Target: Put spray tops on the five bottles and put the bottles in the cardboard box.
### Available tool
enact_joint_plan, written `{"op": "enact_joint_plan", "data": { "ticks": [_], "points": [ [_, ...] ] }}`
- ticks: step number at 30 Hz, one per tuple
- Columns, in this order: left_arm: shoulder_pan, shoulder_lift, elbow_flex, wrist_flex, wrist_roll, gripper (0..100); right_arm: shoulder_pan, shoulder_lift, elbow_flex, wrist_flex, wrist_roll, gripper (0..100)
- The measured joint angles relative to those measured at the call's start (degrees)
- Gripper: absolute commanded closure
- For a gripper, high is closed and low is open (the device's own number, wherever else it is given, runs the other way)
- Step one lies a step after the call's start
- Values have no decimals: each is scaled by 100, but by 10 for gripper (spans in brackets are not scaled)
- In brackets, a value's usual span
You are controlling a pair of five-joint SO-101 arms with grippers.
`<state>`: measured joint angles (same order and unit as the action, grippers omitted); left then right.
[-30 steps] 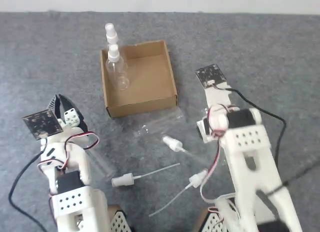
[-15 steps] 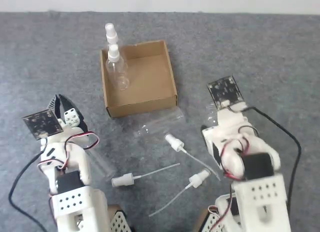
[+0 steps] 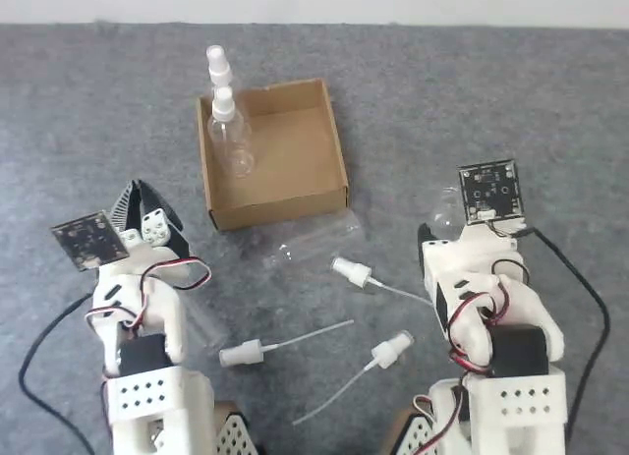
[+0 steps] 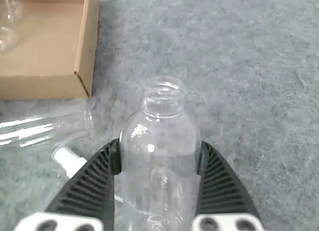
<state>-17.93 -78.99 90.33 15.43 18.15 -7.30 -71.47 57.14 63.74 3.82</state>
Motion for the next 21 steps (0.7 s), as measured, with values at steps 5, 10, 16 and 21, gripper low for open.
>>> {"op": "enact_joint_plan", "data": {
  "ticks": [5,10,16,21],
  "points": [
    [352,0,-352,677,220,985,18,0,0,-18,-35,952],
    [545,0,-835,1389,404,987,18,0,18,-18,-53,952],
    [554,0,-1486,2127,809,987,387,-9,79,-18,-53,952],
    [677,0,-1574,2119,818,987,448,-44,79,-18,-53,952]
  ]
}}
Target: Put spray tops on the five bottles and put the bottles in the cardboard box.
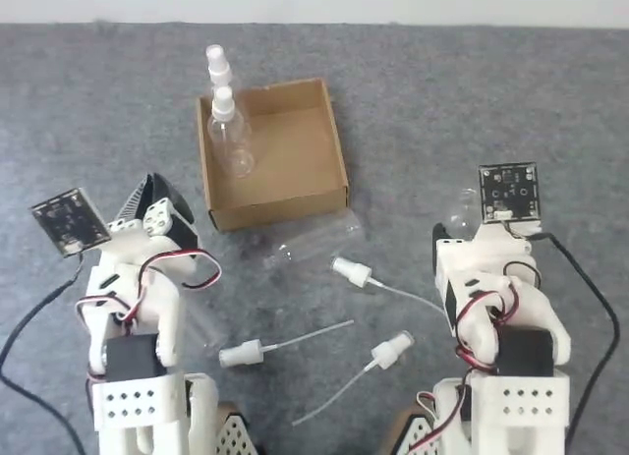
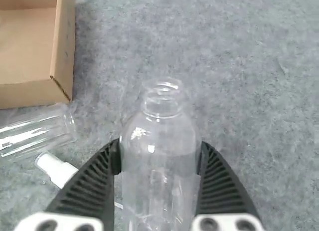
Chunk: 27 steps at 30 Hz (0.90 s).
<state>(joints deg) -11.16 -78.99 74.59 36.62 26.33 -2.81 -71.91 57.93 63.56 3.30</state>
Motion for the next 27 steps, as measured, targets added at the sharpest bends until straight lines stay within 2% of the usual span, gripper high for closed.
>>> {"op": "enact_joint_plan", "data": {
  "ticks": [5,11,15,21,27],
  "points": [
    [457,0,0,-62,44,987,18,0,114,0,-299,952],
    [756,-563,-53,141,747,987,325,0,114,0,-510,952],
    [941,-1108,-396,800,835,987,299,0,114,0,-527,952],
    [1618,-1284,-1204,1978,835,987,519,0,123,-62,-527,952],
    [2259,-1257,-1635,2497,870,987,862,9,334,-501,-527,991]
  ]
}}
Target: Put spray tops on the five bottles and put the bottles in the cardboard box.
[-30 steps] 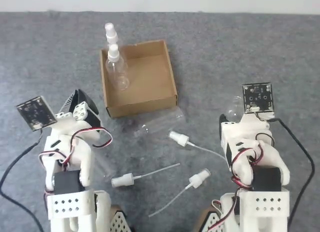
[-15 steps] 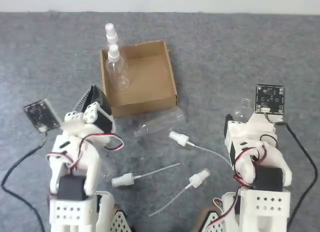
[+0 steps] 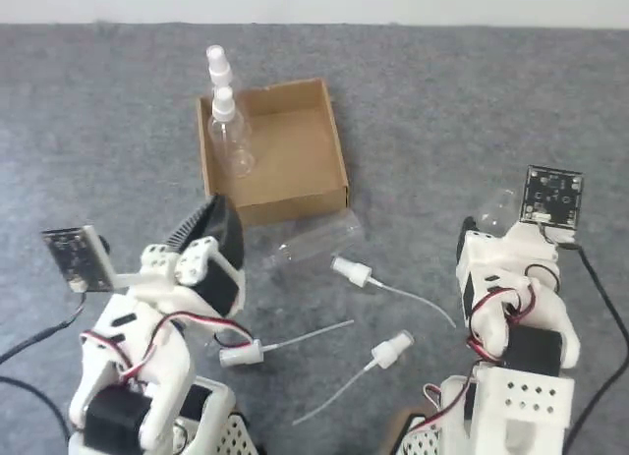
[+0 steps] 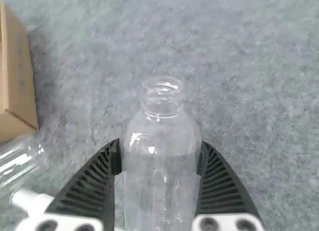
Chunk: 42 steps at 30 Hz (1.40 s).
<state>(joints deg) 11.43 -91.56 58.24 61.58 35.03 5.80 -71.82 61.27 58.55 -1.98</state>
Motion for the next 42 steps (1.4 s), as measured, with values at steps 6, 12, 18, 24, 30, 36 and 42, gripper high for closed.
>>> {"op": "enact_joint_plan", "data": {
  "ticks": [6,12,18,24,30,36,42],
  "points": [
    [281,1081,-325,44,62,987,26,-9,0,-167,0,991],
    [844,2382,-607,44,457,984,0,-9,0,-185,0,991],
    [1486,3411,-809,44,897,876,0,-9,0,-185,0,991],
    [2075,4580,-862,44,1398,816,0,-9,0,-185,0,991],
    [2286,5846,-1090,-246,1653,816,0,-9,0,-185,0,991],
    [2277,6681,-1090,-756,1793,816,0,-9,0,-185,0,991],
    [2286,7376,-1090,-1275,1881,816,0,-9,0,-185,0,991]
  ]
}}
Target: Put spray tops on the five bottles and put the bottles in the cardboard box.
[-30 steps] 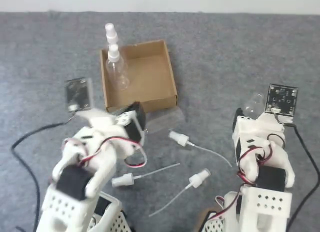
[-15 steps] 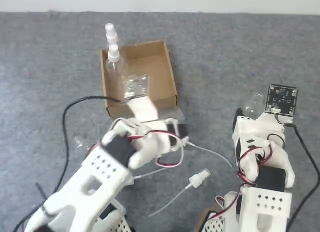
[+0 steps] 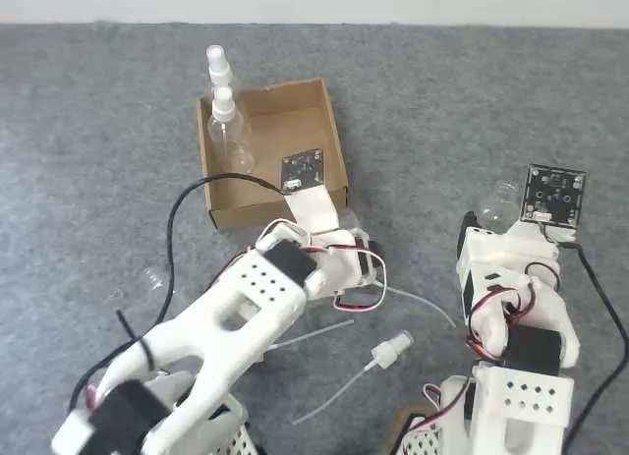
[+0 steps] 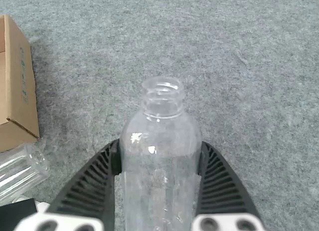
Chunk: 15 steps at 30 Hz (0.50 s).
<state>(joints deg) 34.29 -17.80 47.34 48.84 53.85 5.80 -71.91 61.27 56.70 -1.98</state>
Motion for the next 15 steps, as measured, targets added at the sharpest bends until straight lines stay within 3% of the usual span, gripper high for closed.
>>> {"op": "enact_joint_plan", "data": {
  "ticks": [15],
  "points": [
    [-431,1802,-897,-62,35,812,0,0,0,0,0,991]
  ]
}}
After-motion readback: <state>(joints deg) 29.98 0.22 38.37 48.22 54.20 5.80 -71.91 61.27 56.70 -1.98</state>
